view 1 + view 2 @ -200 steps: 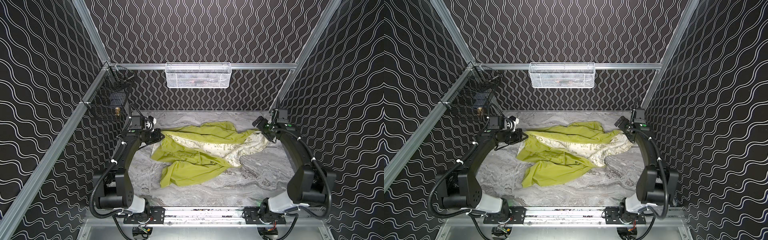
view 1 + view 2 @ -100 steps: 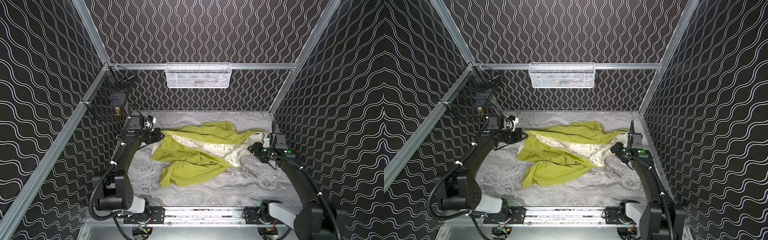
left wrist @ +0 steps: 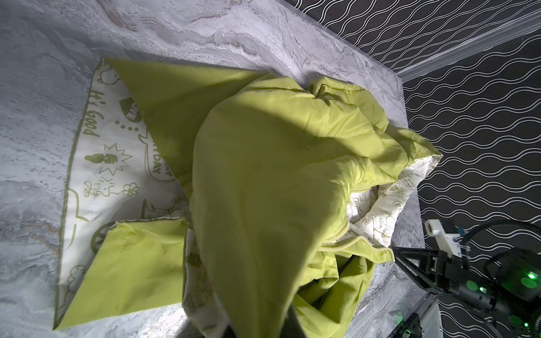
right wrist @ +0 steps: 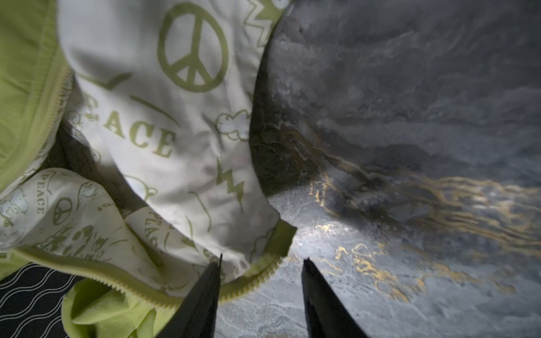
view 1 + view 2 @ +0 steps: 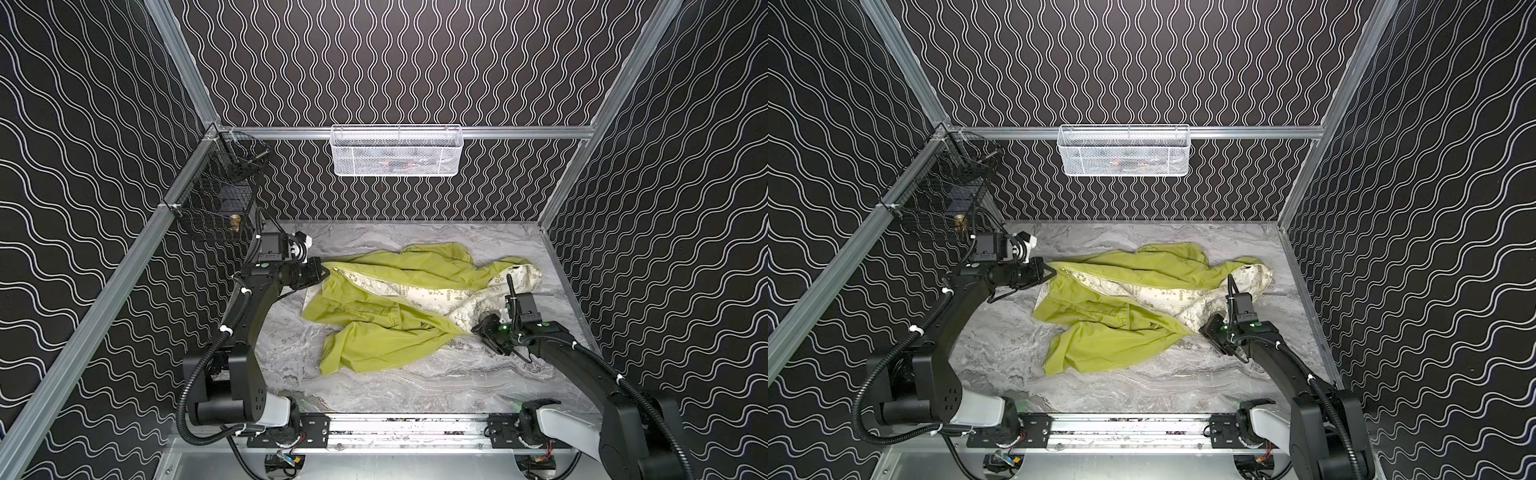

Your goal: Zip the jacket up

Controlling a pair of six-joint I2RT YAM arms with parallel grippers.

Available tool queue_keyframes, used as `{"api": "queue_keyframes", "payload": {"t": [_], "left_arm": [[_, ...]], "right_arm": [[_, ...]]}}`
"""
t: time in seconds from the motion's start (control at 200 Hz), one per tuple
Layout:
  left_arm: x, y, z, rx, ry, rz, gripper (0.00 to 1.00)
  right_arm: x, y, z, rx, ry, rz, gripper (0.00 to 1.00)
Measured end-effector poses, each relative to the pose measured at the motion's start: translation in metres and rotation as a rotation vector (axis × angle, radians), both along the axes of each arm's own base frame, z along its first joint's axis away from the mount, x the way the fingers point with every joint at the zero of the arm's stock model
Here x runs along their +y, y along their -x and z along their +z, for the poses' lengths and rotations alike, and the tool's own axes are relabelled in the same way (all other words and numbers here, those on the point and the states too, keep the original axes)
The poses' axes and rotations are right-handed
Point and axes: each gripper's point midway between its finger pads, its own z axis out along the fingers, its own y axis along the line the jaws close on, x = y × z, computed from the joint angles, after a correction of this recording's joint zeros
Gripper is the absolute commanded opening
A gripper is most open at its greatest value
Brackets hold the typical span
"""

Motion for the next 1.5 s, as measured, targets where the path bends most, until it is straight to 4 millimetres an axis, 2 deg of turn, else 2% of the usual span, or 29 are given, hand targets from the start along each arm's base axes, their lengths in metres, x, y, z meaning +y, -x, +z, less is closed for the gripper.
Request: {"api": "queue_keyframes", "payload": {"t": [0.055, 0.24, 0.33, 0.46, 0.721, 0.891, 1.071, 1.176, 1.356, 1.496], "left_arm": [[0.000, 0.001, 0.000, -0.001, 0.000, 0.000, 0.00], [0.000, 0.002, 0.000, 0.000, 0.002, -0.002, 0.00], [-0.001, 0.002, 0.000, 0.001, 0.002, -0.002, 0.00], [-0.001, 0.003, 0.000, 0.001, 0.002, -0.002, 0.00], [-0.001, 0.004, 0.000, 0.003, 0.002, -0.002, 0.00], [0.000, 0.005, 0.000, 0.003, 0.001, -0.003, 0.00], [-0.002, 0.006, 0.002, 0.002, 0.008, -0.008, 0.00], [-0.004, 0.006, 0.002, 0.003, 0.020, -0.017, 0.00], [-0.005, 0.007, 0.002, 0.005, 0.027, -0.023, 0.00], [-0.005, 0.009, -0.002, 0.014, 0.031, -0.024, 0.00]], "right_arm": [[0.000, 0.001, -0.005, 0.012, -0.005, -0.012, 0.46], [0.002, 0.003, -0.015, 0.033, -0.024, -0.031, 0.28], [0.001, -0.001, -0.011, 0.019, -0.024, -0.037, 0.20], [0.000, -0.018, 0.008, -0.040, -0.012, -0.047, 0.00], [-0.011, -0.042, 0.043, -0.115, 0.053, -0.057, 0.00], [-0.034, -0.049, 0.060, -0.137, 0.118, -0.092, 0.00], [-0.059, -0.061, 0.091, -0.181, 0.186, -0.121, 0.00], [-0.067, -0.071, 0.105, -0.199, 0.213, -0.113, 0.00], [-0.069, -0.097, 0.101, -0.164, 0.242, -0.071, 0.00], [-0.067, -0.126, 0.080, -0.099, 0.249, -0.032, 0.00]]}}
